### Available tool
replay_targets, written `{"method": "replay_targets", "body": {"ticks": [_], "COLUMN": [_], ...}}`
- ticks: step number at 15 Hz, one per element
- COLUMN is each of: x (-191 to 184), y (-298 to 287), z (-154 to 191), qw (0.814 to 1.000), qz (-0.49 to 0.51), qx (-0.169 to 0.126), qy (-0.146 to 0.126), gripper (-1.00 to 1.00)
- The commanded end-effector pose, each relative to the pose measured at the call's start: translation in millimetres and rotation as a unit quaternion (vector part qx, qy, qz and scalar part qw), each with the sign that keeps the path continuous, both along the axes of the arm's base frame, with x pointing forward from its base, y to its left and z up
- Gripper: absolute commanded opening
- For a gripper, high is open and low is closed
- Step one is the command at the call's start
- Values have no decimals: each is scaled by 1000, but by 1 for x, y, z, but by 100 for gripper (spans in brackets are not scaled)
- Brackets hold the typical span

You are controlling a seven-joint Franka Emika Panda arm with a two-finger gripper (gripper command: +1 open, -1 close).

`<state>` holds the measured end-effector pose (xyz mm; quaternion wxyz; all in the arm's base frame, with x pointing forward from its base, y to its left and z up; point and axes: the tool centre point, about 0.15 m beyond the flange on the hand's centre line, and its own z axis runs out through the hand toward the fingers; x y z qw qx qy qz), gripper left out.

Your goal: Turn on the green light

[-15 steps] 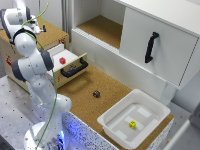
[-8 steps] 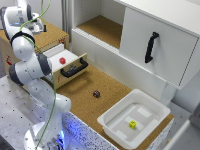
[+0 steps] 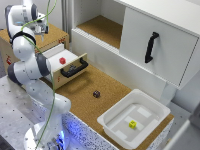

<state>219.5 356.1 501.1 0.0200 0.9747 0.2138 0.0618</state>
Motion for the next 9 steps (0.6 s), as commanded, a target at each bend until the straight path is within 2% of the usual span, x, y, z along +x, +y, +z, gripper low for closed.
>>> {"method": "replay_targets", "body": {"ticks": [1,5,9], "x": [8,13,34], "y": [-44,-57,-64], "z": [-33,-61,-85], "qw": [991,982,974], "qz": [-117,-168,-205], "qx": [70,78,87], "qy": [9,24,30], "gripper": [100,100,100]}}
